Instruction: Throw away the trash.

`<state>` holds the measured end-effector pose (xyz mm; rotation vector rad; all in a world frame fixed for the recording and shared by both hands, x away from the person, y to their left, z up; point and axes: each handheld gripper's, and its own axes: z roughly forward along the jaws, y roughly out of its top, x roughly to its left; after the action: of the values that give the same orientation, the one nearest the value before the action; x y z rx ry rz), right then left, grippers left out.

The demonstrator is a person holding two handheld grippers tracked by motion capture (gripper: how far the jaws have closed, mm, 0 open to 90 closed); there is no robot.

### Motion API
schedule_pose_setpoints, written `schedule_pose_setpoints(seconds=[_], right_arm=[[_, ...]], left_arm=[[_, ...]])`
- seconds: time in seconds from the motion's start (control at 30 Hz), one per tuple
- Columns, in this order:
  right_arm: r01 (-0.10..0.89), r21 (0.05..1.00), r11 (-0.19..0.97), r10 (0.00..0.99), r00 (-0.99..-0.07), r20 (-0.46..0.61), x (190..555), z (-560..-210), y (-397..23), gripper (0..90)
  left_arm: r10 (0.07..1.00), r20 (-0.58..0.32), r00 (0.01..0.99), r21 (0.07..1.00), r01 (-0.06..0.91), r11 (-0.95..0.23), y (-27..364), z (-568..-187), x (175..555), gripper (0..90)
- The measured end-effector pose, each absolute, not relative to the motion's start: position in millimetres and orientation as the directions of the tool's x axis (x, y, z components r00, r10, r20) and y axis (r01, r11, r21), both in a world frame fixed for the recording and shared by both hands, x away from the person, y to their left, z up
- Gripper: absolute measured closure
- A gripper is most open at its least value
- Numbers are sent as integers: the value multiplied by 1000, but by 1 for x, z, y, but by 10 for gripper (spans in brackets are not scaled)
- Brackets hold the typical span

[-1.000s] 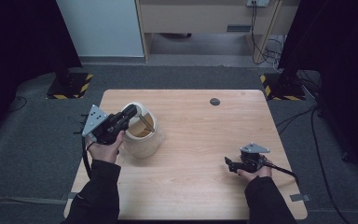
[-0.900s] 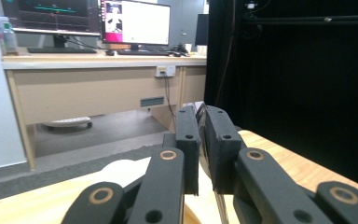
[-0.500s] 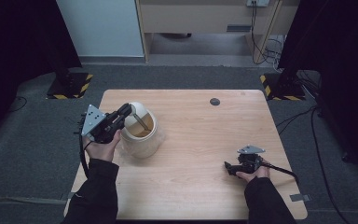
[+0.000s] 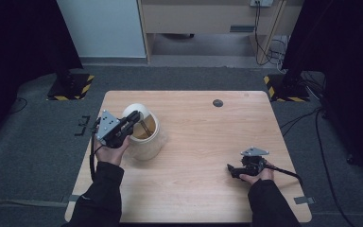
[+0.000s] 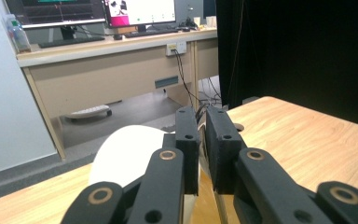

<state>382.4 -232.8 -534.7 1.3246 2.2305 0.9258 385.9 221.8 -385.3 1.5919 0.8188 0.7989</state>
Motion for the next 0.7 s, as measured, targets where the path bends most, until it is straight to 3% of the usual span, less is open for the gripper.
schedule_pose_setpoints(seconds=[0.47,0.7], right_arm=[[619,706,343,873,-488,5,382,-535,-233,147],[618,709,340,872,-489,9,382,-535,-234,134]], left_arm=[[843,11,539,991,107,-81,225,-386,383,677],[864,11,503,988,128,-88,247,-389,361,524]])
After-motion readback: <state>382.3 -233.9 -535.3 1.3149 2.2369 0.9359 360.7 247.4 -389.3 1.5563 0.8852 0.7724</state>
